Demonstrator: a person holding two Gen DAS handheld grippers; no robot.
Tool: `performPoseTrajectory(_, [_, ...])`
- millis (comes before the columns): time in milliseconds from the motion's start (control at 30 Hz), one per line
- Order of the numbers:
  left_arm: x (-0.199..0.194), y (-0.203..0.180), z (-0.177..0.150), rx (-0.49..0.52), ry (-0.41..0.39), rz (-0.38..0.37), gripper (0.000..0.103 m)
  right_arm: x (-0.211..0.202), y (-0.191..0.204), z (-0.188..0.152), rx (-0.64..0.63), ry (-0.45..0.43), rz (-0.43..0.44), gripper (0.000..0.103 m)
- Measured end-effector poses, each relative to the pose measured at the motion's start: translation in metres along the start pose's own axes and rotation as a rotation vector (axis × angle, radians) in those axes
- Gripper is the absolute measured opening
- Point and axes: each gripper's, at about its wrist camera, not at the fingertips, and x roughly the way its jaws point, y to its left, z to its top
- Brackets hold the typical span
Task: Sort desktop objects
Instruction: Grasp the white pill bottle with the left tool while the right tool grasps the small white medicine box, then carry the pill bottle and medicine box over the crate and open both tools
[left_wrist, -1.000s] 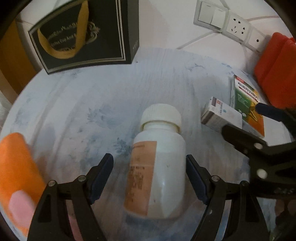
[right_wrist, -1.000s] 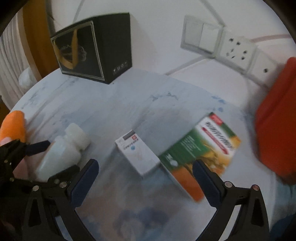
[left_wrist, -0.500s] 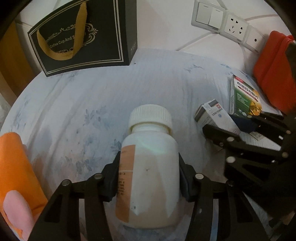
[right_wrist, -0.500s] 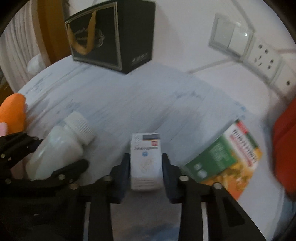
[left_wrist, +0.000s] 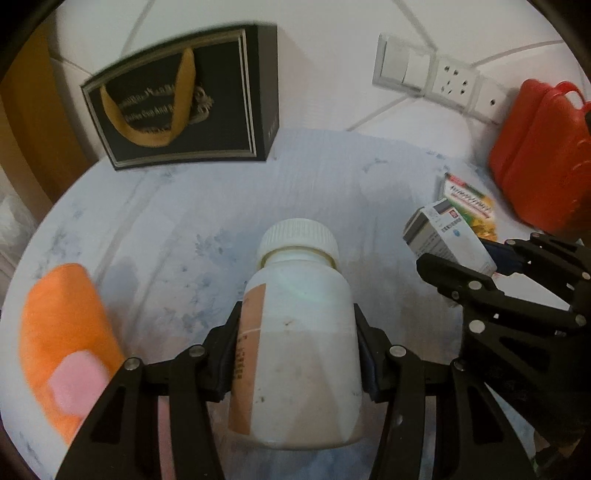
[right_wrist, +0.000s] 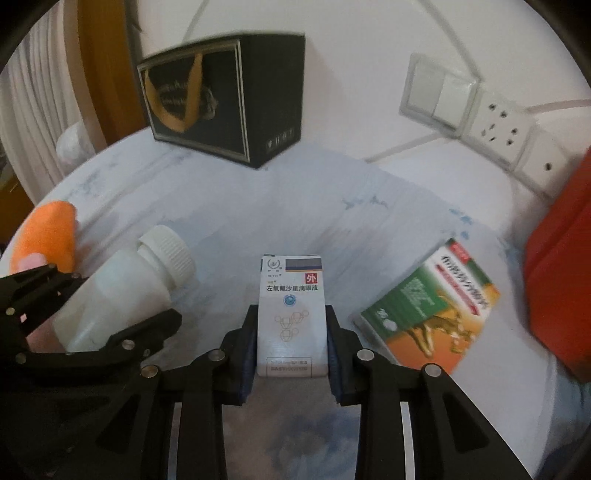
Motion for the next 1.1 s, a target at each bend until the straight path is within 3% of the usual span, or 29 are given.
performPoseTrajectory(400, [-0.143,-0.012,-0.023,-0.015,-0.140,-0.015,0.052,-0.151,0.028,-0.019,0.011,-0.139,-0.069,0.031])
performPoseTrajectory(833, [-0.306,-0.050,-0.091,-0.014,-0.274,-0.013,0.052,-0.331,0.054,-0.087,0.045,-0.272,-0.116,0.031])
performPoseTrajectory(1100, [-0.376,-0.074,-0.132,0.077,-0.353,-0.097,0.052,-0.411,0.075,-0.138,0.114,-0.327,-0.196,0.031])
